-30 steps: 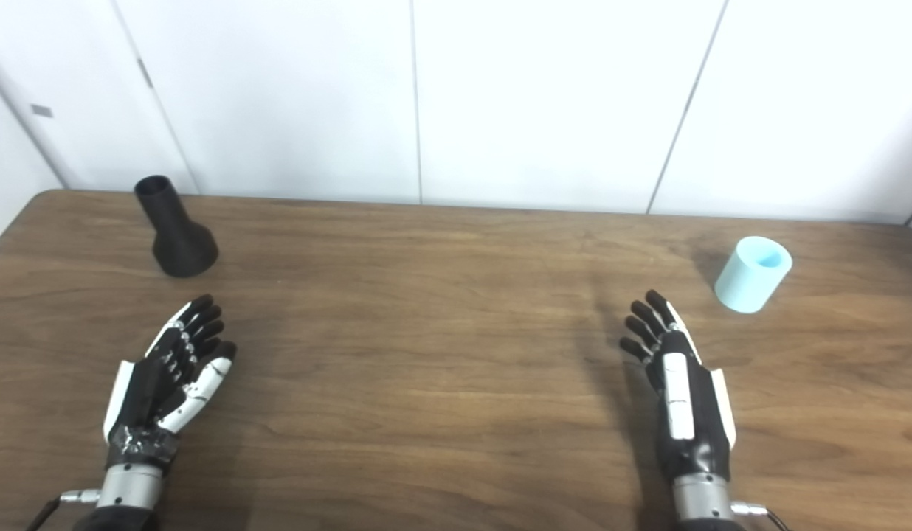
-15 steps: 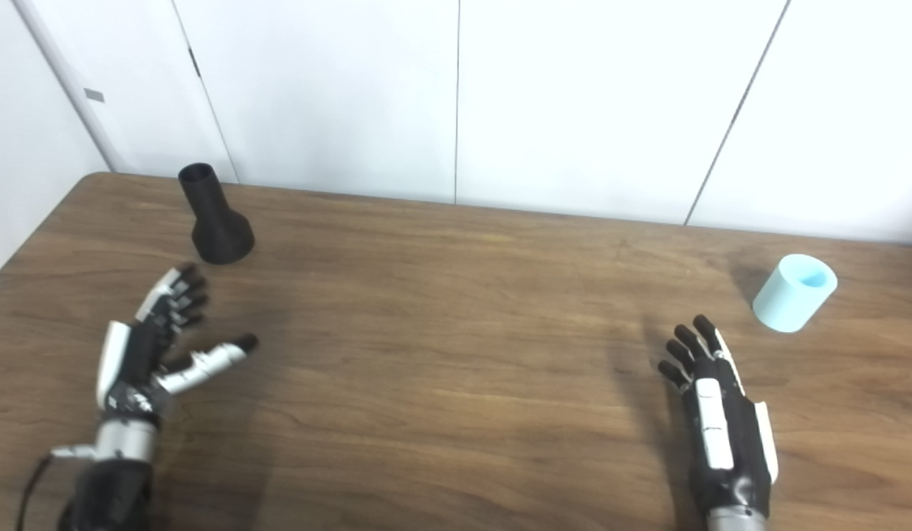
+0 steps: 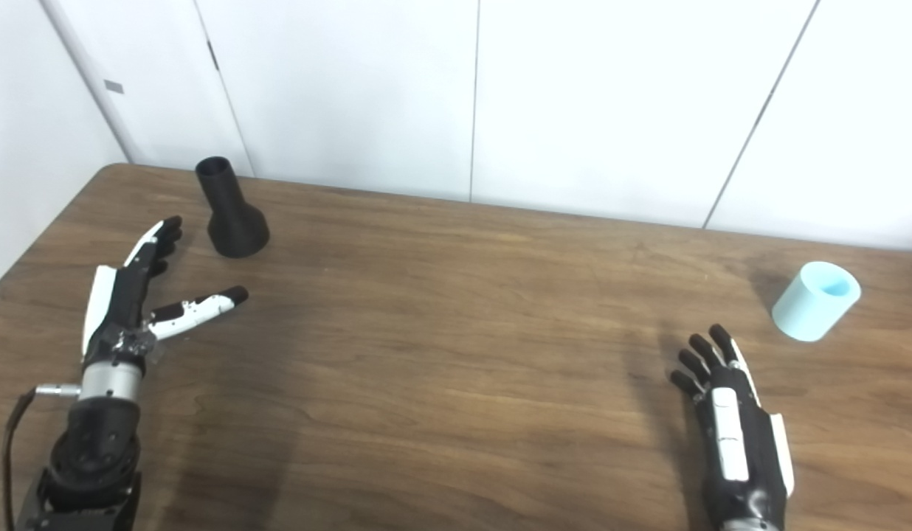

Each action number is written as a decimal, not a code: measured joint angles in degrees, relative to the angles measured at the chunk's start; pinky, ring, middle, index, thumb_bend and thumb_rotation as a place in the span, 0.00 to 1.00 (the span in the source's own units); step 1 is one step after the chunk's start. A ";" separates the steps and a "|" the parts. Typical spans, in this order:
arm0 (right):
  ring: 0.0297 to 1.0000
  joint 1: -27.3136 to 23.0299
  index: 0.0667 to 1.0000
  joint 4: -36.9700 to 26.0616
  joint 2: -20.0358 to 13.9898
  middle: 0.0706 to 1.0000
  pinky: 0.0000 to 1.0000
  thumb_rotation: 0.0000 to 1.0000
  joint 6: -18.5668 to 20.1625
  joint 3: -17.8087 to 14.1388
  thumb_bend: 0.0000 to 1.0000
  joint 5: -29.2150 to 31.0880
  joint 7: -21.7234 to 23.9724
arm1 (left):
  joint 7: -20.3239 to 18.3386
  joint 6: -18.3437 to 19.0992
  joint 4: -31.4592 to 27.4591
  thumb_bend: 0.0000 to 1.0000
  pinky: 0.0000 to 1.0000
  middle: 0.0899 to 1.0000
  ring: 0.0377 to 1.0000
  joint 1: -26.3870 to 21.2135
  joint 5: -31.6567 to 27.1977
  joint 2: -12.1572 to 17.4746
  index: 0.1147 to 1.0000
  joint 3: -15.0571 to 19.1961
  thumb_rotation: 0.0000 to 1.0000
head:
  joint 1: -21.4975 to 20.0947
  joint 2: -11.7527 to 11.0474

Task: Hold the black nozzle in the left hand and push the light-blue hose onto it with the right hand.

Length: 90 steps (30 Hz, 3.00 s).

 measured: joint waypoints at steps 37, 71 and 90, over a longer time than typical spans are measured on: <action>0.87 1.56 0.92 -1.35 -0.61 0.89 0.79 0.87 1.10 -0.13 0.39 1.66 1.58 | 5.69 1.85 29.25 1.00 1.00 0.99 1.00 -18.63 15.57 9.13 0.83 -10.05 0.36 | 1.67 0.00; 0.86 2.65 0.91 -2.51 -0.52 0.88 0.78 0.88 1.37 0.26 0.36 1.14 1.51 | 1.47 1.81 39.26 1.00 1.00 0.93 1.00 -23.86 14.54 10.50 0.72 -15.93 0.34 | 0.88 0.62; 0.83 3.05 0.91 -2.96 -0.07 0.86 0.75 0.89 1.28 0.57 0.37 -0.35 1.25 | 4.88 1.37 44.44 1.00 1.00 0.90 0.99 -26.87 14.06 9.76 0.71 -16.76 0.31 | 0.70 0.97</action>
